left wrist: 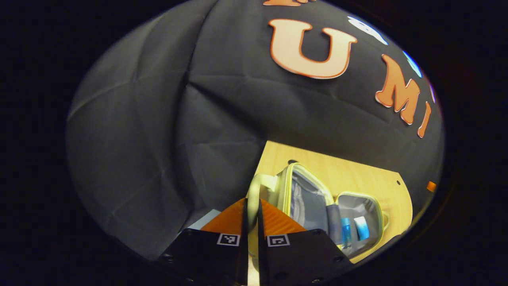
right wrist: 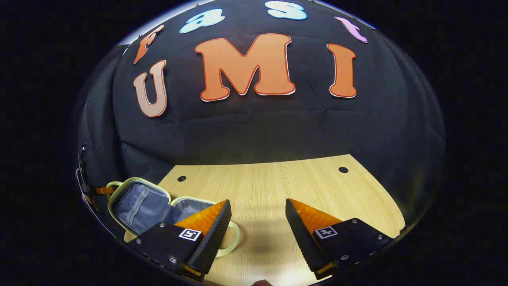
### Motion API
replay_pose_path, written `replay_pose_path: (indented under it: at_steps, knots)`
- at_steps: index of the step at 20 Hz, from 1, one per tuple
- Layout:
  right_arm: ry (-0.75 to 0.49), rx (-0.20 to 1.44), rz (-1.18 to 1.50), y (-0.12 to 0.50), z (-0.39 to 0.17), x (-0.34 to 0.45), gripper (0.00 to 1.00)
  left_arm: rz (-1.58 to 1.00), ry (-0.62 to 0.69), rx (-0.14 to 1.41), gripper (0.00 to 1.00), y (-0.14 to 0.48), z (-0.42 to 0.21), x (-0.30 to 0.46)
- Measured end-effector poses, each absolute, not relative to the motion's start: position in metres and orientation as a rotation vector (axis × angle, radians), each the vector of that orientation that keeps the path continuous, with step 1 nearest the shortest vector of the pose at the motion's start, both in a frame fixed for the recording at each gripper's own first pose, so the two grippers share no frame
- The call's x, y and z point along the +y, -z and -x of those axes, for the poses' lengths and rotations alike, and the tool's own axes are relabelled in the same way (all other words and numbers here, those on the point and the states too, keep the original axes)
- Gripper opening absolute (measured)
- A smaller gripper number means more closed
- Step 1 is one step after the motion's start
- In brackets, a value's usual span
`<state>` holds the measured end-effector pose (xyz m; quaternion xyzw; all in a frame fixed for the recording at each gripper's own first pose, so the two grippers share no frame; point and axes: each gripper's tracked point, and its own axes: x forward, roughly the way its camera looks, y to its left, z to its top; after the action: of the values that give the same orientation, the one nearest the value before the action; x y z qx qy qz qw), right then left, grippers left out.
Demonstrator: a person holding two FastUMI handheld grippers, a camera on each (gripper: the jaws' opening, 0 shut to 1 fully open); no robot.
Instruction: First open the suitcase, pack the skin care products into it, and then close the suitcase.
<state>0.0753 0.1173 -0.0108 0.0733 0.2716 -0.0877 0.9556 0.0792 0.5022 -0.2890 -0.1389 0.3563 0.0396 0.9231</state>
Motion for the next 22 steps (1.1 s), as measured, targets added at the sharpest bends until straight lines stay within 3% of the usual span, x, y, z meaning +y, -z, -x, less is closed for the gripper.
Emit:
replay_pose_path:
  at_steps: [9,22]
  knots:
    - [0.064,0.524,-0.134,0.012,-0.071,0.103,0.88,0.256,0.030,0.553,0.11,0.168,-0.088,0.387]
    - [-0.010,0.524,-0.151,0.028,-0.049,0.075,0.88,0.255,0.227,0.523,0.11,0.124,-0.071,0.202]
